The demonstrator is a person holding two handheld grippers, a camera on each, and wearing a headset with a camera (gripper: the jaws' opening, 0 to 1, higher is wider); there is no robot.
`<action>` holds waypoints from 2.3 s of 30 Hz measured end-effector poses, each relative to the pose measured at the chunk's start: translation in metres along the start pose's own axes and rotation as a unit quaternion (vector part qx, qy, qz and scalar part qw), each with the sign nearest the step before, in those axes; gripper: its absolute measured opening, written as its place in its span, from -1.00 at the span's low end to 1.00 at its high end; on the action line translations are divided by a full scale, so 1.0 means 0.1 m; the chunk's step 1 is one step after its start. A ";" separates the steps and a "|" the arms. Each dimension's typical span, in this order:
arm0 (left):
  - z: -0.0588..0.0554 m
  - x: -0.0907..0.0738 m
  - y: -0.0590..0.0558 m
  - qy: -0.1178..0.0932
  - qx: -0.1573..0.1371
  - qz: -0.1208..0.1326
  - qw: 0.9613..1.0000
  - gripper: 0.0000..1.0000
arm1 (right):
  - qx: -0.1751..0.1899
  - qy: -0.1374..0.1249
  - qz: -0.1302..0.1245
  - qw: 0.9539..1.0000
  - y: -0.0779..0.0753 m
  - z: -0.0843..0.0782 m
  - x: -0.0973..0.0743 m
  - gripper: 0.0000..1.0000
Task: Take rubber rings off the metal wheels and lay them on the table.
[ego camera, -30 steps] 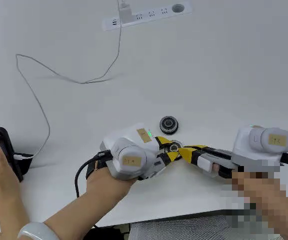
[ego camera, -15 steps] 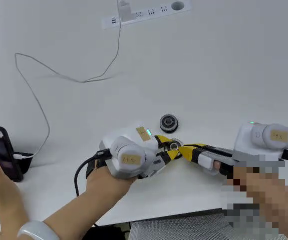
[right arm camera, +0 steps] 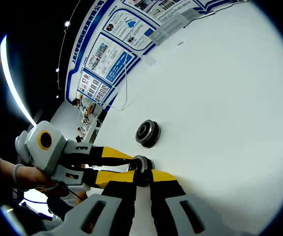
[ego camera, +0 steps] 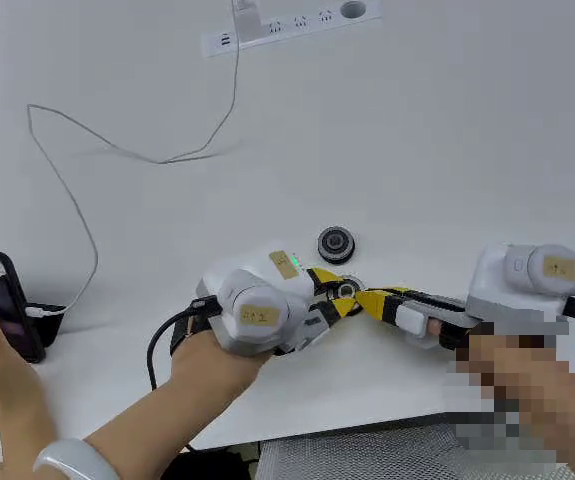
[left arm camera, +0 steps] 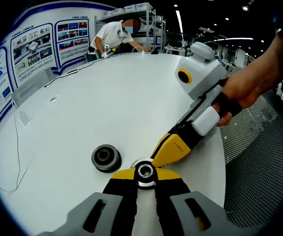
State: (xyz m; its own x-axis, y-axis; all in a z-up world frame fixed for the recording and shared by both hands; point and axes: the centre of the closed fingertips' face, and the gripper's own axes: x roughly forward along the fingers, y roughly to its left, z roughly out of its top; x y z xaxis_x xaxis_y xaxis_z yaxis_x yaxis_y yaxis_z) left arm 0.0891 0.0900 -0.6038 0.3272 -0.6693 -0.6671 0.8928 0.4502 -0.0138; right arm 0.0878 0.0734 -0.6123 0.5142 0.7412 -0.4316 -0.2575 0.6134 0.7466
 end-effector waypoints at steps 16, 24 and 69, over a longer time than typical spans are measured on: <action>0.00 0.00 0.00 -0.001 -0.001 0.000 1.000 -0.76 | -0.011 0.001 -0.005 1.000 -0.01 -0.02 -0.02 -0.70; 0.00 0.00 0.00 -0.002 -0.002 0.000 1.000 -0.76 | 0.004 -0.003 0.003 1.000 0.02 0.02 0.03 -0.65; 0.00 0.00 0.01 -0.006 -0.005 0.000 1.000 -0.75 | -0.022 0.003 0.007 1.000 0.05 0.07 -0.03 -0.86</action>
State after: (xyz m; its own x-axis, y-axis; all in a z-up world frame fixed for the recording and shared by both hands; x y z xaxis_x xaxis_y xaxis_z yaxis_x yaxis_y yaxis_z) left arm 0.0896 0.0901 -0.6043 0.3309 -0.6765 -0.6579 0.8898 0.4558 -0.0211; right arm 0.0910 0.0721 -0.6040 0.5056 0.7517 -0.4235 -0.3009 0.6137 0.7300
